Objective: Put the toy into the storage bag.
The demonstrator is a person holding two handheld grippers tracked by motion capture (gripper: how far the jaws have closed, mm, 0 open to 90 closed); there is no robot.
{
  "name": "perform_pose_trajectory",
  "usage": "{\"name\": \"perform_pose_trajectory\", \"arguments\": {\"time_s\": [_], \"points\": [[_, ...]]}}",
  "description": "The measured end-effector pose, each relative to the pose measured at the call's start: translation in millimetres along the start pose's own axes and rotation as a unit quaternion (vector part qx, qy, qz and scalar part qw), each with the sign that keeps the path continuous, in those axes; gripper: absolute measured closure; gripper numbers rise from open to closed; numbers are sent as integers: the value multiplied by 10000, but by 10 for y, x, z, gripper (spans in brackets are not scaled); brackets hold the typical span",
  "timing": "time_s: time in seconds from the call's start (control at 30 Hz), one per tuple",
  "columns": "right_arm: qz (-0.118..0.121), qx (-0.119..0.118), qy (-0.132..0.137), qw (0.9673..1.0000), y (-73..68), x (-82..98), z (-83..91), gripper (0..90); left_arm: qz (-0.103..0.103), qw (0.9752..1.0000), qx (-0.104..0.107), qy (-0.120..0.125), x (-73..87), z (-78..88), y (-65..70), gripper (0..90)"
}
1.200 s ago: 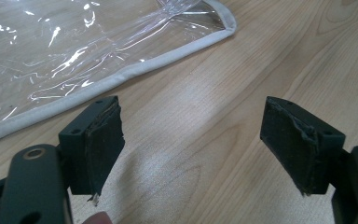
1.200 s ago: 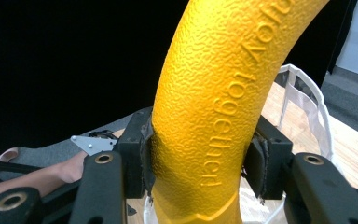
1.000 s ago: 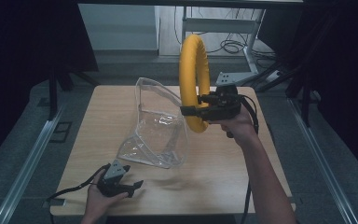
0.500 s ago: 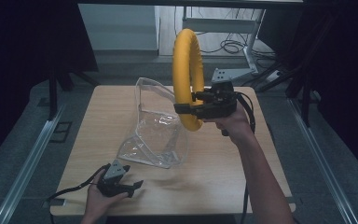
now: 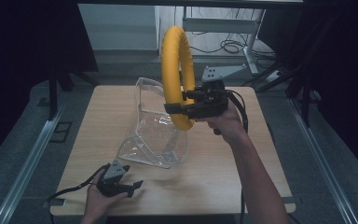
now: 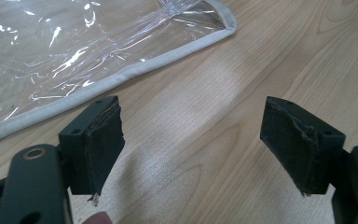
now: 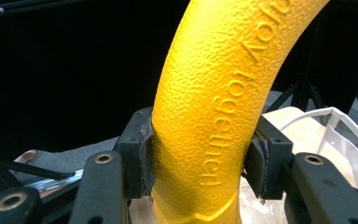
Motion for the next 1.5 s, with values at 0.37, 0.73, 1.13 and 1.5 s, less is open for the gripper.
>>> {"name": "perform_pose_trajectory", "arguments": {"time_s": [0.37,0.73,1.13,1.5], "points": [[102,-185,20,9998,-84,-58,-132,499,20,10000,-3,28,-2,-1,2,211],[121,-318,39,9994,-126,-84,-212,498,-9,10000,-15,-9,2,-1,-2,211],[105,-574,-6,9983,-213,-64,-333,498,2,10000,-13,1,2,-2,0,211],[83,-742,-76,9972,-263,-7,-424,498,-5,10000,-15,-6,3,-1,-1,211]]}}
Point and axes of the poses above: each handheld gripper's, and its own axes: z roughly backward along the jaws, x roughly out of its underside, y roughly to its right, the point moved 5 cm from there along -z, roughly forward along the jaws
